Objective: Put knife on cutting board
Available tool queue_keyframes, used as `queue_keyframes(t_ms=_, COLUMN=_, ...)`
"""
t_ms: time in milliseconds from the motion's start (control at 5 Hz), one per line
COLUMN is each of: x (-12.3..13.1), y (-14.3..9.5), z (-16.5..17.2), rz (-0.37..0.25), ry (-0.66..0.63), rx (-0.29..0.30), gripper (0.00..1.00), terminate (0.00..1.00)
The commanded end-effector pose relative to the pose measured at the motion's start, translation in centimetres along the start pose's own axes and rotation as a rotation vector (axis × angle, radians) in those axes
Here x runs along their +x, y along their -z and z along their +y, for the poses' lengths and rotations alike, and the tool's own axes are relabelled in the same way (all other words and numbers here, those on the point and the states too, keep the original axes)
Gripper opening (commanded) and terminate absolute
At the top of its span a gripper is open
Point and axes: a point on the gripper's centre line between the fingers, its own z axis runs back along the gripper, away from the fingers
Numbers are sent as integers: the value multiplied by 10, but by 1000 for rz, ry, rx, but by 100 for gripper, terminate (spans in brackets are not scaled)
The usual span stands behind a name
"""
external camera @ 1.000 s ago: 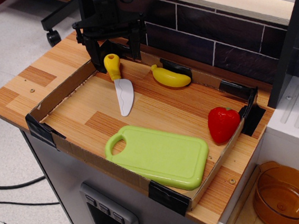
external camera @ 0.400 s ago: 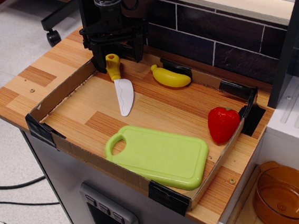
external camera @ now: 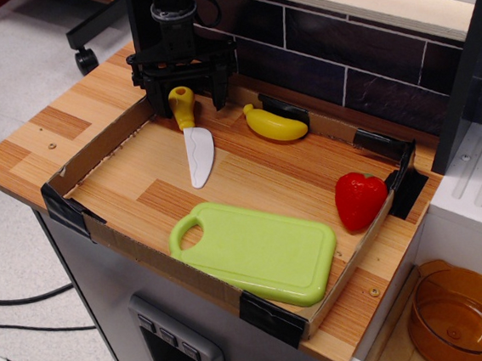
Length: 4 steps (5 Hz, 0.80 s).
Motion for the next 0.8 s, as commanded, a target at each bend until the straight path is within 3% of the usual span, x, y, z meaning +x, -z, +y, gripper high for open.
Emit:
queue_keyframes(t_ms=0, x=13, y=-5, z=8, rz=-46, ry=17, rx=3, gripper=100, terminate=0)
queue_keyframes(t_ms=200, x=12, y=2, z=10, rz=-36, ry=32, rx=15, gripper=100, terminate=0)
queue_keyframes(t_ms=400, x=11, y=-3, z=11, rz=-21, ry=40, rx=10, gripper=0, terminate=0)
queue_keyframes(t_ms=600, x=10, y=-13, z=14, rz=-45, ry=69, rx=2, gripper=0, terminate=0)
